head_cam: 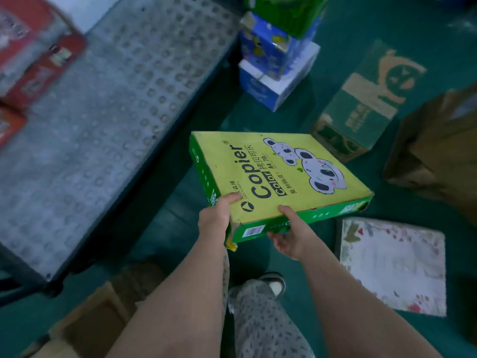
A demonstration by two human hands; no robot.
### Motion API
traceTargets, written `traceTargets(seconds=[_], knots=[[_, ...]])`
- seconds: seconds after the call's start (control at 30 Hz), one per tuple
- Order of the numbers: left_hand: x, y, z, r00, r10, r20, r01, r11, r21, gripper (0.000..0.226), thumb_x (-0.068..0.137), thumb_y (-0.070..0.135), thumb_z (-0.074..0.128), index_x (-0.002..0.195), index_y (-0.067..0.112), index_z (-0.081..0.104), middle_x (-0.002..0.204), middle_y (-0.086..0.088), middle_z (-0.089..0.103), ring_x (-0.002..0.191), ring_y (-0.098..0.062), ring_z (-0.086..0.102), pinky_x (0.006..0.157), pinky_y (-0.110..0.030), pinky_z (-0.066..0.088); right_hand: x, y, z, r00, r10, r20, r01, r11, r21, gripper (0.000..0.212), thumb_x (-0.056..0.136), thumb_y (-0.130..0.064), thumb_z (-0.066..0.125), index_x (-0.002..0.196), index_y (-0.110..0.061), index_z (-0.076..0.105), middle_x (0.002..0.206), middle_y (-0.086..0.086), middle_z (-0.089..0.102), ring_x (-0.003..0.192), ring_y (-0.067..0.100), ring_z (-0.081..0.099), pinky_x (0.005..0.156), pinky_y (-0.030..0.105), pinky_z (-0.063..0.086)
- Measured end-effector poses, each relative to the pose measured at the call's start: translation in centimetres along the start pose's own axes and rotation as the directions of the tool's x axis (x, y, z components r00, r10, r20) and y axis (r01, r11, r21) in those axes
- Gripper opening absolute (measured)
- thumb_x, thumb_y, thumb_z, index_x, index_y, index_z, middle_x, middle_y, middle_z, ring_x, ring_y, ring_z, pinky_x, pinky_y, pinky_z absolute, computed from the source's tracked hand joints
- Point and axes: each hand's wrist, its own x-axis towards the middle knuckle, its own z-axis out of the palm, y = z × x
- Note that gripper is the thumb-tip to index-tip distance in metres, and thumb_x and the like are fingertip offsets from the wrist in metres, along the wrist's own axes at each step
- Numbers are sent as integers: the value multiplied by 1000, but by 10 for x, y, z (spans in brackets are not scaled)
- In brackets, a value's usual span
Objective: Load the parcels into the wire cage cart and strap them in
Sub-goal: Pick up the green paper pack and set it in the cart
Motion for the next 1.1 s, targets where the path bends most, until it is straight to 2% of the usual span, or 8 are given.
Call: traceTargets(seconds=[0.2,0.33,0.43,0.63,0.77,0.93,1.03,1.1], knots=[[-3,18,-81,1000,-11,-21,5,964,-267,65,42,51,80,91,12,61,92,-6,69,83,-24,66,85,-36,51,-28,-1,79,997,-43,63,54,980,-189,51,80,-32,71,118,-9,45,94,17,60,73,21,61,51,22,50],[1,30,-136,999,-12,-30,-2,898,-440,46,60,42,80,89,13,60,88,-5,69,80,-21,64,80,-33,49,-39,8,139,986,-125,112,150,956,-252,67,73,-31,76,128,-10,44,107,18,64,70,22,62,45,21,48],[9,46,-181,999,42,-30,-51,856,-514,35,69,35,76,90,13,61,84,-4,69,76,-19,63,69,-29,47,-47,9,192,974,-152,165,196,937,-289,67,72,-28,78,128,-11,45,110,19,64,73,24,65,48,23,51],[53,63,-282,994,51,-93,-97,784,-614,36,73,33,73,99,11,61,93,-8,71,79,-24,65,82,-35,51,-37,25,312,956,-102,276,226,854,-468,63,69,-25,81,123,-8,53,111,21,62,77,27,66,58,27,55],[91,52,-337,989,4,-148,-104,727,-678,42,70,35,74,104,13,62,102,-9,71,98,-30,65,97,-45,47,-12,51,384,945,-52,323,234,799,-555,64,69,-22,82,122,-4,52,111,21,63,75,27,67,55,26,56],[135,35,-380,977,-36,-211,-135,661,-738,34,77,34,68,106,17,63,106,-10,70,98,-30,64,97,-45,46,21,84,445,925,40,379,228,738,-635,59,72,-20,80,123,-9,53,112,13,65,88,27,69,60,25,59],[159,28,-401,969,-7,-245,-185,636,-749,28,82,28,64,106,13,62,92,-8,71,83,-28,64,81,-38,51,47,100,463,898,158,412,238,612,-754,47,77,-29,76,118,-14,56,115,12,63,92,25,67,75,30,59],[175,19,-417,957,-8,-289,-213,654,-725,27,83,25,63,107,12,62,87,-8,71,79,-27,64,75,-35,51,64,110,472,874,238,423,306,407,-861,49,81,-41,71,122,-20,53,122,9,59,94,21,65,83,33,56]])
